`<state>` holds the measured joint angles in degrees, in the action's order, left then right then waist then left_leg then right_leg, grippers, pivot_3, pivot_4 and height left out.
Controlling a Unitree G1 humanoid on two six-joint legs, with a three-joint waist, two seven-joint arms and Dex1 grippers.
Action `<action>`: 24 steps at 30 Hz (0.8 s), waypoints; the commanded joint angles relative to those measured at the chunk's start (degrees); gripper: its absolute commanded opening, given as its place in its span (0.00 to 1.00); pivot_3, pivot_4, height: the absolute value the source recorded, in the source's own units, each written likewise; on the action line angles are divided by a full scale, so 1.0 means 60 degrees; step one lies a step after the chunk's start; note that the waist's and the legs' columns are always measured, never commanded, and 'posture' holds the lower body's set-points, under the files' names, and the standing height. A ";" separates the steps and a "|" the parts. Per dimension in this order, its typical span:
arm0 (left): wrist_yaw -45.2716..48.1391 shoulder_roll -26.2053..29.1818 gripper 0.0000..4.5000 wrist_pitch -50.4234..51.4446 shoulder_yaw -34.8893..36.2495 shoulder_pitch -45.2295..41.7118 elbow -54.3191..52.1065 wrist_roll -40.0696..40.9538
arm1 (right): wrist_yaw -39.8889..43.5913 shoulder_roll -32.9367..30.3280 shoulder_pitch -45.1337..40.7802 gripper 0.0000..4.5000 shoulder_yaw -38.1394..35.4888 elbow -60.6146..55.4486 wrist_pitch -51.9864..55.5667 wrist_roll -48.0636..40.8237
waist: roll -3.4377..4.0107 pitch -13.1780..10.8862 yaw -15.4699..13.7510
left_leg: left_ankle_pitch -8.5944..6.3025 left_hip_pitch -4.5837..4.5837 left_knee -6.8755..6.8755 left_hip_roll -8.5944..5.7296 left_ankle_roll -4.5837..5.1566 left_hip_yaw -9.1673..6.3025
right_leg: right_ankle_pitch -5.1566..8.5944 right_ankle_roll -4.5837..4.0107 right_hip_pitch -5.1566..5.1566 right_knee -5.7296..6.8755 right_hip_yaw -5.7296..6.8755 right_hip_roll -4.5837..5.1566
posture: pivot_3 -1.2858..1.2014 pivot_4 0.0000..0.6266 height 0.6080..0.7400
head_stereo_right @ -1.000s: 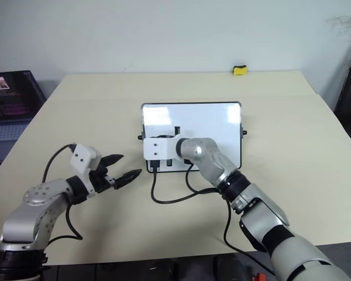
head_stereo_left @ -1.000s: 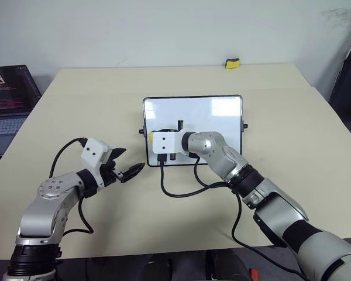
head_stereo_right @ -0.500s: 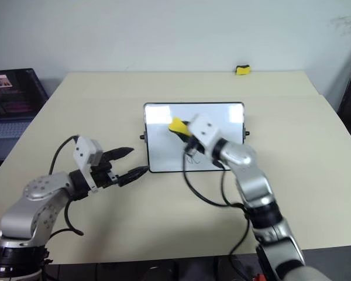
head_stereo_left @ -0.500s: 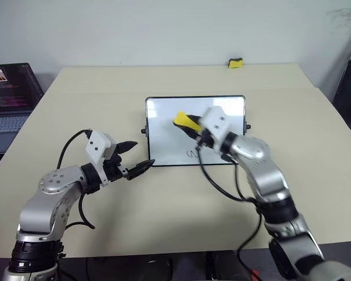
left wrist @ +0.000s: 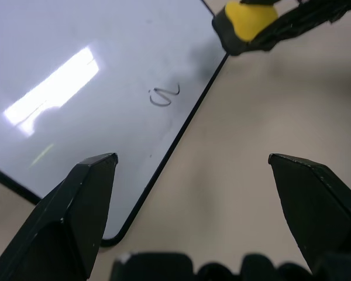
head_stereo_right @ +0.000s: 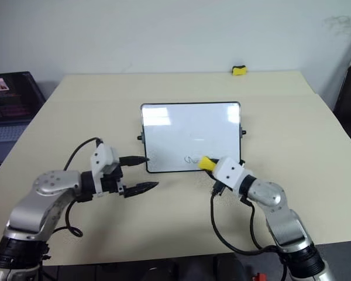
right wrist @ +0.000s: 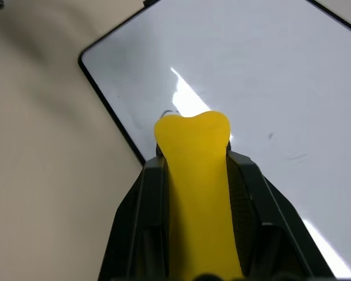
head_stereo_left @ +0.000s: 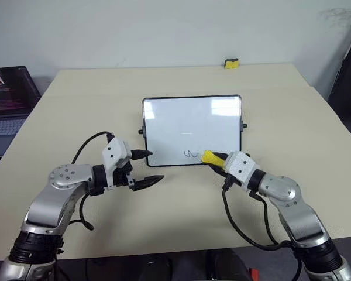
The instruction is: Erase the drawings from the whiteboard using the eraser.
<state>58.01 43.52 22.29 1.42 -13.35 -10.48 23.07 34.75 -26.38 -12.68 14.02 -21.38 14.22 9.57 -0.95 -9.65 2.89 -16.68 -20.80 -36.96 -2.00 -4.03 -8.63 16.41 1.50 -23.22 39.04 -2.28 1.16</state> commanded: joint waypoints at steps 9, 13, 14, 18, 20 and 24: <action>0.0053 -0.0057 1.00 -0.0253 0.0040 -0.0396 0.0559 -0.0247 | -0.2361 0.0558 -0.2098 0.22 0.0285 0.3073 -0.2433 0.1946 | -0.0002 0.0001 0.0037 | 0.0005 0.0002 0.0003 0.0004 -0.0010 0.0021 | -0.0001 -0.0001 -0.0003 -0.0001 -0.0008 0.0000 | 0.52 0.24 1.00; 0.0058 -0.0009 1.00 -0.0065 0.0181 -0.0358 0.0770 -0.0142 | -0.2616 0.1112 -0.3256 0.22 0.0455 0.4480 -0.2924 0.2039 | -0.0002 0.0001 0.0060 | 0.0006 0.0002 0.0001 0.0008 -0.0010 0.0024 | -0.0002 -0.0002 -0.0006 0.0006 -0.0007 -0.0003 | 0.52 0.24 1.00; 0.0066 0.0021 1.00 -0.0097 0.0188 -0.0333 0.0816 -0.0190 | -0.2602 0.1226 -0.3500 0.22 0.0525 0.4821 -0.3002 0.2043 | -0.0002 0.0001 0.0061 | 0.0006 0.0003 0.0002 0.0008 -0.0011 0.0025 | -0.0002 -0.0002 -0.0006 0.0005 -0.0008 -0.0003 | 0.52 0.24 1.00; 0.0062 0.0056 1.00 -0.0107 0.0231 -0.0276 0.0848 -0.0208 | -0.2326 0.1489 -0.3941 0.22 0.0982 0.5925 -0.3450 0.2068 | -0.0005 0.0003 0.0061 | 0.0008 -0.0001 0.0003 0.0008 -0.0016 0.0025 | -0.0002 -0.0002 -0.0008 -0.0002 -0.0007 -0.0003 | 0.52 0.24 1.00; 0.0031 0.0074 1.00 -0.0098 0.0271 -0.0237 0.0840 -0.0217 | -0.2090 0.1514 -0.3886 0.22 0.1220 0.6089 -0.3607 0.2093 | -0.0005 0.0003 0.0058 | 0.0008 -0.0002 0.0004 0.0007 -0.0016 0.0025 | -0.0002 -0.0002 -0.0008 -0.0004 -0.0009 -0.0001 | 0.52 0.24 1.00; -0.0041 0.0116 1.00 -0.0080 0.0417 -0.0111 0.0837 -0.0232 | -0.1469 0.1377 -0.3447 0.22 0.1713 0.6142 -0.3607 0.2188 | -0.0007 0.0005 0.0059 | -0.0001 0.0004 0.0000 0.0008 0.0002 0.0025 | -0.0002 -0.0002 -0.0007 0.0006 -0.0010 -0.0001 | 0.52 0.24 1.00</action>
<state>58.02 43.29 22.08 1.93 -13.99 -4.35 21.49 24.04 -17.43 -34.39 23.10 14.77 -7.66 21.71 -0.99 -9.62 3.24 -16.69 -20.78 -36.97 -1.95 -4.01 -8.49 16.40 1.48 -23.26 39.09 -2.34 1.15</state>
